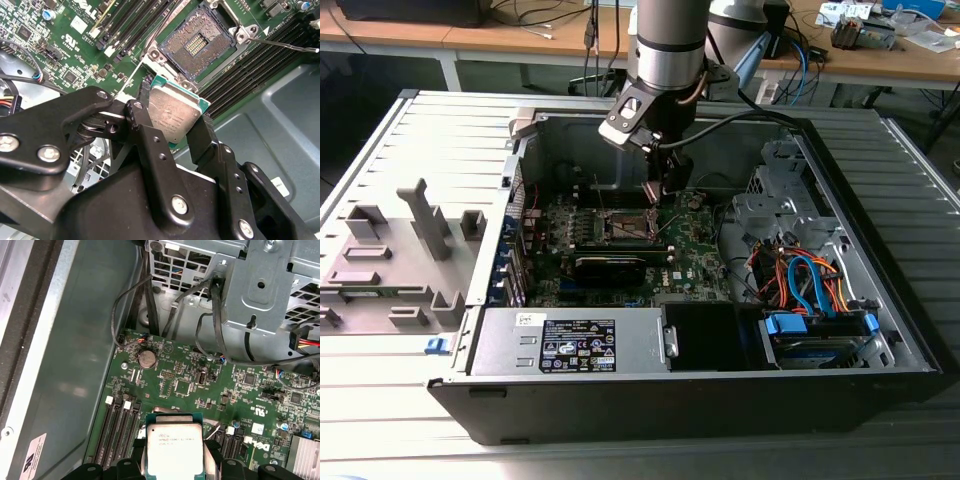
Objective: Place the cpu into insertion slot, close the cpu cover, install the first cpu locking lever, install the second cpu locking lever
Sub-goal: 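Place the cpu into insertion slot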
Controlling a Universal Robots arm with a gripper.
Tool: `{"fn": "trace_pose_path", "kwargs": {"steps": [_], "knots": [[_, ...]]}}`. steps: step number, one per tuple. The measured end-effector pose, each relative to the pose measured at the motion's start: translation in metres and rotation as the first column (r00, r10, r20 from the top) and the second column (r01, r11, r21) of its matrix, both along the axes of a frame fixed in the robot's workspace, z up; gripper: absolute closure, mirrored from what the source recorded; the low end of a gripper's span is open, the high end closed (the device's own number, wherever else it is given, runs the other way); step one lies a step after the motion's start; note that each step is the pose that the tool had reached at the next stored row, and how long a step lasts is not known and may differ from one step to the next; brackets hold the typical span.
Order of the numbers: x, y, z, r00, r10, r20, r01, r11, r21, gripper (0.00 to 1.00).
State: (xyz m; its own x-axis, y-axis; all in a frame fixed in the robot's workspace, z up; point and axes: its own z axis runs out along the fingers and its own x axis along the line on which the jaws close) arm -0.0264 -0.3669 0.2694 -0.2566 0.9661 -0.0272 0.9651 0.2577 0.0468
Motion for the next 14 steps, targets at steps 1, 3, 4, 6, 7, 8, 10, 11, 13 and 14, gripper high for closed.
{"fn": "trace_pose_path", "kwargs": {"steps": [1, 3, 4, 6, 7, 8, 10, 11, 13, 14], "knots": [[0.0, 0.0, 0.0, 1.0, -0.001, 0.0001, 0.001, 1.0, 0.0, 0.45], [0.0, 0.0, -0.0001, 1.0, -0.003, 0.0001, 0.003, 1.0, 0.0001, 0.45], [0.0, 0.0, -0.0001, 1.0, -0.004, 0.0001, 0.004, 1.0, 0.0, 0.45], [0.0, 0.0, -0.0001, 1.0, -0.006, 0.0, 0.006, 1.0, 0.0, 0.45], [0.0, 0.0, -0.0001, 1.0, -0.009, 0.0, 0.009, 1.0, -0.0004, 0.45], [0.0, 0.0, -0.0002, 0.9999, -0.01, 0.0001, 0.01, 0.9999, -0.0007, 0.45], [0.0, 0.0, -0.0002, 0.9999, -0.014, 0.0001, 0.014, 0.9999, -0.0016, 0.45], [0.0, 0.0, -0.0002, 0.9999, -0.015, 0.0001, 0.015, 0.9999, -0.0019, 0.45], [0.0, 0.0, -0.0002, 0.9998, -0.018, 0.0001, 0.018, 0.9998, -0.0023, 0.45], [0.0, 0.0, -0.0002, 0.9998, -0.019, 0.0001, 0.019, 0.9998, -0.0024, 0.45]]}}
